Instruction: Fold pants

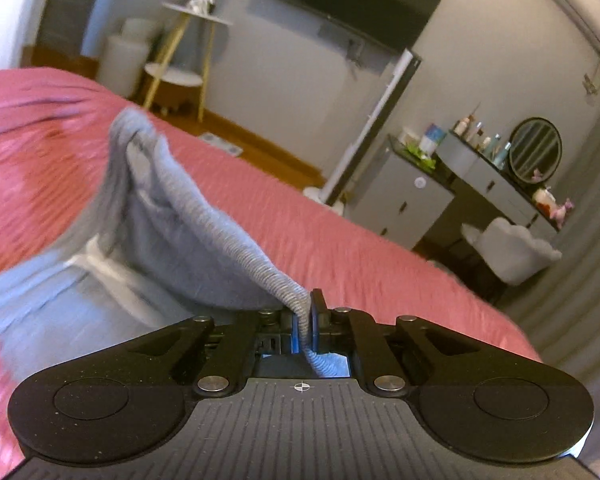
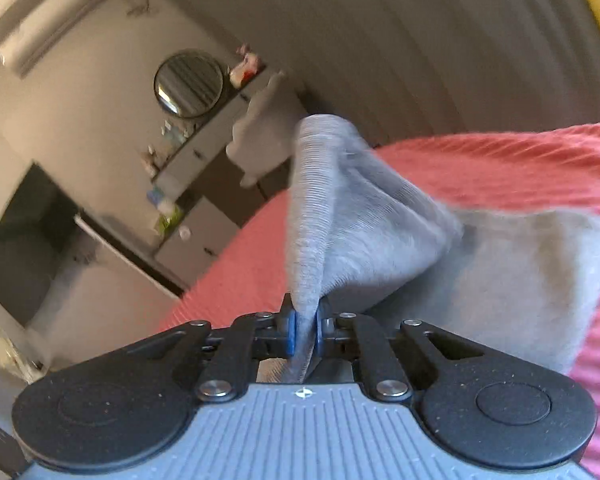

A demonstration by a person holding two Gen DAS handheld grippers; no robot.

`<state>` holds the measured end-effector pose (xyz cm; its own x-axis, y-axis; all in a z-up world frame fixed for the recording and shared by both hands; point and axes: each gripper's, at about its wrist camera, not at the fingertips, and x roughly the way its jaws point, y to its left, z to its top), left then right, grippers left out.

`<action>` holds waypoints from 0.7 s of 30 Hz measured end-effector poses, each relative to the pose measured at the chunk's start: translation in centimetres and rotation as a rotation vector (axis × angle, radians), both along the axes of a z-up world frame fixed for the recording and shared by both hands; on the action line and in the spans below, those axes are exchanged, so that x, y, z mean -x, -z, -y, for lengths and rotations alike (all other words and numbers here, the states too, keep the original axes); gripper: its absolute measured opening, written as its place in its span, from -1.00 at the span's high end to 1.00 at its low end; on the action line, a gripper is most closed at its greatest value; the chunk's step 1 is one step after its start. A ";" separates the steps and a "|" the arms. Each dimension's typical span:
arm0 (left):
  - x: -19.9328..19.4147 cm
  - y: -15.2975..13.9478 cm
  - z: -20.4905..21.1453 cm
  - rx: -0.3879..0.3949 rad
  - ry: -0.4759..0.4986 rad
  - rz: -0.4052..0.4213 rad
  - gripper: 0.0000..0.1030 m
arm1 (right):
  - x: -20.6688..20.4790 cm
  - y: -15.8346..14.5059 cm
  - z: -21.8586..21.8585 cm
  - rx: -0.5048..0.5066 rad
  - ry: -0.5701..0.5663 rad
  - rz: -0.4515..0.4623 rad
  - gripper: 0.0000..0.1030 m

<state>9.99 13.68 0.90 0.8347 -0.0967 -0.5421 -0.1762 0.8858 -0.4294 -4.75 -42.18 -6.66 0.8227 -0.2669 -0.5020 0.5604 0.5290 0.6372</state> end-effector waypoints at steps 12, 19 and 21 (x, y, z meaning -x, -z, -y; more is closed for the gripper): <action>2.6 9.4 -2.5 0.146 -0.105 -0.221 0.06 | 4.9 5.4 3.0 -0.147 0.104 -0.180 0.17; 1.7 10.3 -4.4 0.192 -0.152 -0.254 0.59 | 3.0 5.1 2.5 -0.128 0.072 -0.176 0.80; 2.1 10.2 -4.4 0.159 -0.139 -0.257 0.71 | 2.8 4.6 2.4 -0.113 0.064 -0.188 0.86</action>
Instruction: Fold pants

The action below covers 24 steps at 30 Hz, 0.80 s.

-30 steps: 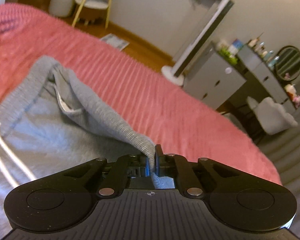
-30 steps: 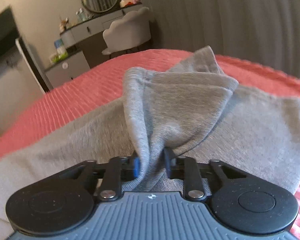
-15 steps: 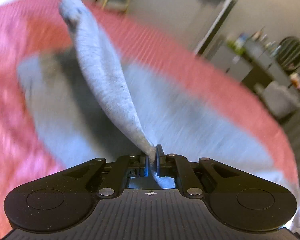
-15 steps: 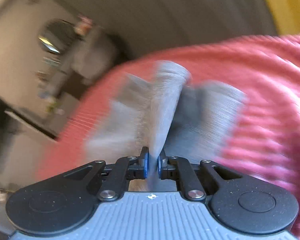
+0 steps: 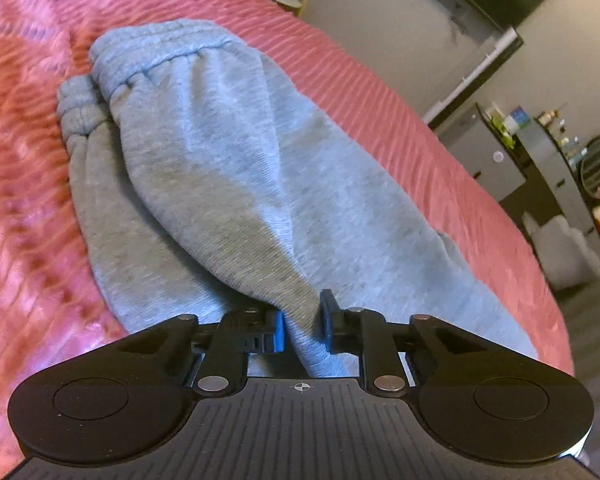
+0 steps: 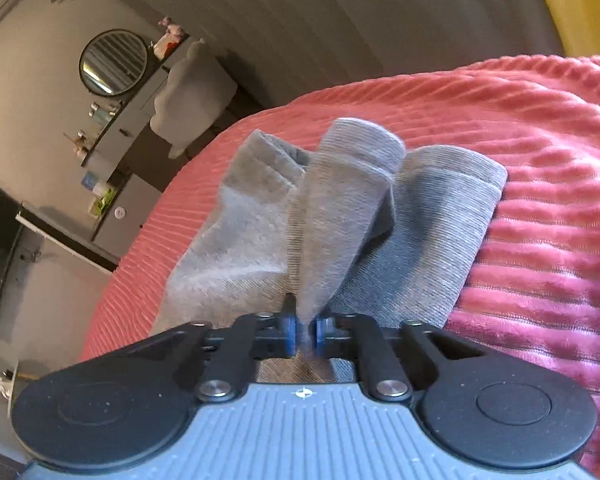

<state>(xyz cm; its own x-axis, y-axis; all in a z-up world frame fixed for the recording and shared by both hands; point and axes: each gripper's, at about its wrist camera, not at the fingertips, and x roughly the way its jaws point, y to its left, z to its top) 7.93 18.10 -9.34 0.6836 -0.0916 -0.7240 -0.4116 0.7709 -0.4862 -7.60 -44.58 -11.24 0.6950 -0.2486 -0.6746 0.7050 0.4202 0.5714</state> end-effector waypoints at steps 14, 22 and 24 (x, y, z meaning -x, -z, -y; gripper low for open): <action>3.8 -0.3 -0.2 -0.070 0.027 -0.059 0.48 | 3.3 -0.7 2.0 -0.009 -0.019 -0.032 0.14; 6.3 -5.0 1.2 -0.192 -0.017 0.046 -0.26 | 4.0 -0.6 5.5 -0.101 0.103 0.102 0.47; 6.3 -6.4 2.0 -0.203 -0.016 0.093 -0.30 | 3.2 -0.3 5.9 -0.100 0.077 0.060 0.80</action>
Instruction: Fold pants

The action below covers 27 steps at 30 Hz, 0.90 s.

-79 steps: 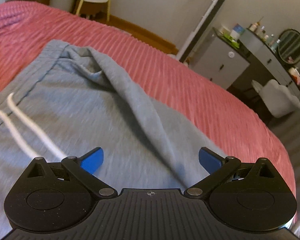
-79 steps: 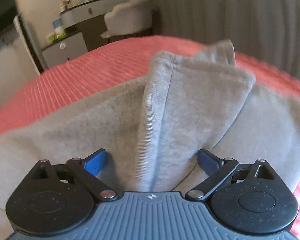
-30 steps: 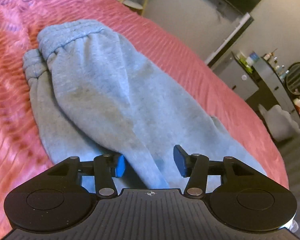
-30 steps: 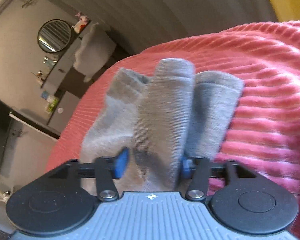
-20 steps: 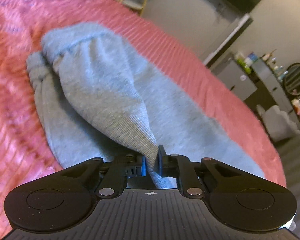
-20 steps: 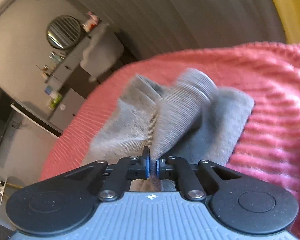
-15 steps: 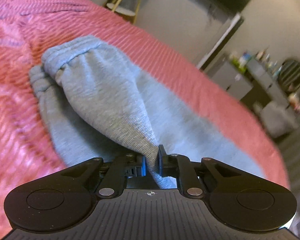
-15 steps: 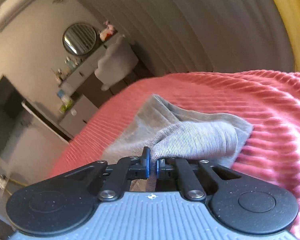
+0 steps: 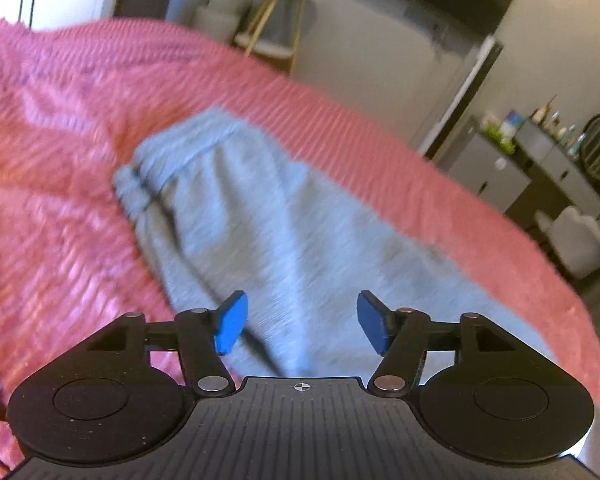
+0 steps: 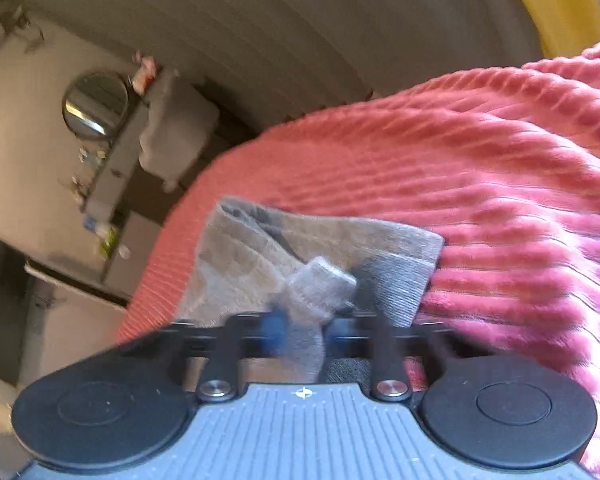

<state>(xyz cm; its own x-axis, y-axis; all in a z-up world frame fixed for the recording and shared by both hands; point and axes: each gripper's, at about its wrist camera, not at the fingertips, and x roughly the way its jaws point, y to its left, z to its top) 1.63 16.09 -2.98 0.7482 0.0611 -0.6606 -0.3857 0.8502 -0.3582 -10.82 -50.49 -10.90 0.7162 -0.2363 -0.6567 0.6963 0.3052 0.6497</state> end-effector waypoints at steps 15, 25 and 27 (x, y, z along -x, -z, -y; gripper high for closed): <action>-5.4 3.1 12.5 0.030 0.315 0.015 -0.67 | 0.8 -4.3 1.4 0.350 0.056 -0.111 0.05; -6.1 8.2 17.7 -0.163 0.522 -0.085 -0.80 | -14.5 -0.4 2.2 0.224 -0.335 -0.238 0.61; -6.2 8.6 18.2 -0.200 0.540 -0.088 -0.83 | -16.5 1.6 3.1 0.229 -0.301 -0.286 0.68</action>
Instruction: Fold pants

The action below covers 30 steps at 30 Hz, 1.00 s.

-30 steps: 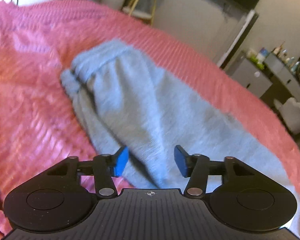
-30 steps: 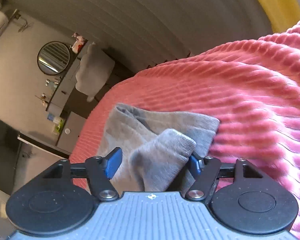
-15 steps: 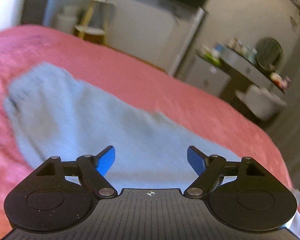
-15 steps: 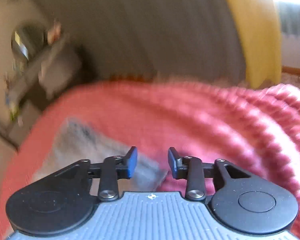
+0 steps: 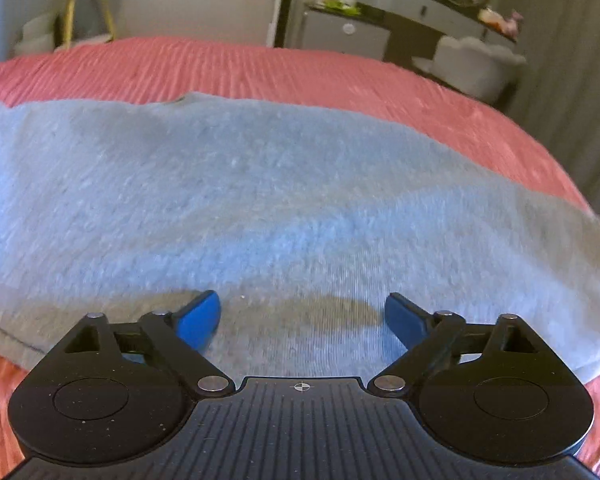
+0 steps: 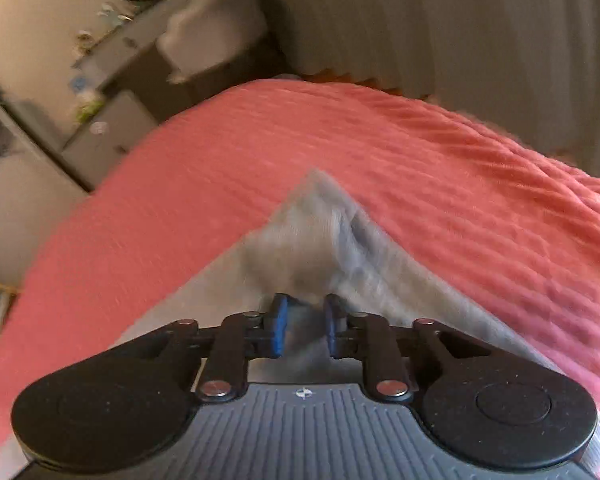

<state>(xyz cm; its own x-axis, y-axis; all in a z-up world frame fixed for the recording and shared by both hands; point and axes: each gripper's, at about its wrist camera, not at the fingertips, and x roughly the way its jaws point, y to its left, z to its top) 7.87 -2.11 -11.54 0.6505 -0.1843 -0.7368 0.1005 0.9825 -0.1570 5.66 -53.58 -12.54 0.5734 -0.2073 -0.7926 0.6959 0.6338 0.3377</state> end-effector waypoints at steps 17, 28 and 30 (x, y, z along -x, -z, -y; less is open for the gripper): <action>-0.2 0.4 1.0 -0.032 0.002 0.014 -0.90 | 10.7 0.2 -4.5 0.102 -0.006 0.086 1.00; 0.4 0.3 0.9 -0.037 -0.003 0.003 -0.91 | 8.7 -1.9 -11.2 -0.032 -0.168 0.128 0.39; 0.4 0.3 0.7 -0.029 -0.005 0.001 -0.91 | 9.2 -1.2 -10.3 -0.008 -0.108 0.084 0.39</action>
